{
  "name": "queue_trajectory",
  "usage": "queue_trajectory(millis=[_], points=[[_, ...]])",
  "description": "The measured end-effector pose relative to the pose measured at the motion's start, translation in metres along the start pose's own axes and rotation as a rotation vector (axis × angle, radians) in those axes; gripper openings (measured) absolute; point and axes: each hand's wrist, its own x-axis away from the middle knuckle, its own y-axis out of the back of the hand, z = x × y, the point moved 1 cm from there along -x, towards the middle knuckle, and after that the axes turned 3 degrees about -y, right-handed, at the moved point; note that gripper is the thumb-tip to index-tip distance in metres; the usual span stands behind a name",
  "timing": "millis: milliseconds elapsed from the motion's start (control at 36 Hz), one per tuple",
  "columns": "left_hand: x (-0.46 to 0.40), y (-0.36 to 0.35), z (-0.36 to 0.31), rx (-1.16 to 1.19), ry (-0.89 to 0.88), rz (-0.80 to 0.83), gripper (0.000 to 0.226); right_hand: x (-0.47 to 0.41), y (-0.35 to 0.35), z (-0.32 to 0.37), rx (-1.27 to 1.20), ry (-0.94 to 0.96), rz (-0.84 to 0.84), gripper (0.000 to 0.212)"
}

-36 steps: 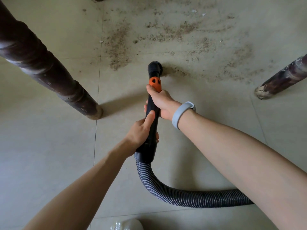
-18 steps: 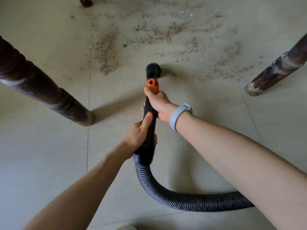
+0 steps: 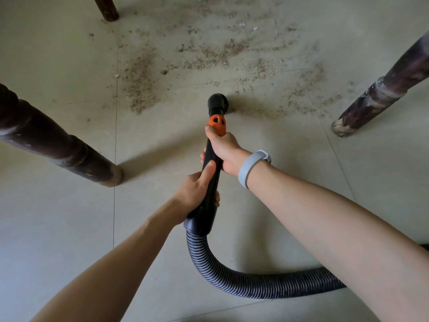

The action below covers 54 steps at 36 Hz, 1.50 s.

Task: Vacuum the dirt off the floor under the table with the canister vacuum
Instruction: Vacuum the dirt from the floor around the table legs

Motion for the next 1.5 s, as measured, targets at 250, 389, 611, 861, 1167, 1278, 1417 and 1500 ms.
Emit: queue_trajectory(millis=[250,389,611,861,1167,1278,1417,1500], points=[[0.004,-0.012,-0.003,-0.071,0.020,0.050,0.054,0.005,0.017,-0.006,-0.008,-0.009,-0.019,0.041],[0.008,-0.024,-0.001,-0.086,0.009,0.078,0.053,0.009,0.030,-0.011,-0.050,-0.035,-0.024,0.040],[0.008,-0.040,-0.010,-0.182,0.007,0.135,0.053,0.015,0.059,-0.013,-0.127,-0.077,-0.015,0.041],[0.000,-0.062,-0.029,-0.282,0.003,0.195,0.054,0.019,0.095,-0.008,-0.202,-0.091,-0.049,0.042],[-0.012,-0.080,-0.037,-0.445,-0.065,0.160,0.055,0.009,0.119,-0.005,-0.261,-0.060,-0.187,0.043],[-0.012,-0.082,-0.034,-0.506,-0.109,0.105,0.051,0.006,0.119,-0.005,-0.268,-0.056,-0.203,0.048],[-0.008,-0.082,-0.020,-0.656,-0.174,-0.032,0.043,0.006,0.120,-0.002,-0.317,-0.047,-0.206,0.049],[-0.007,-0.082,-0.016,-0.713,-0.219,-0.075,0.037,0.008,0.123,0.000,-0.293,-0.044,-0.207,0.049]])
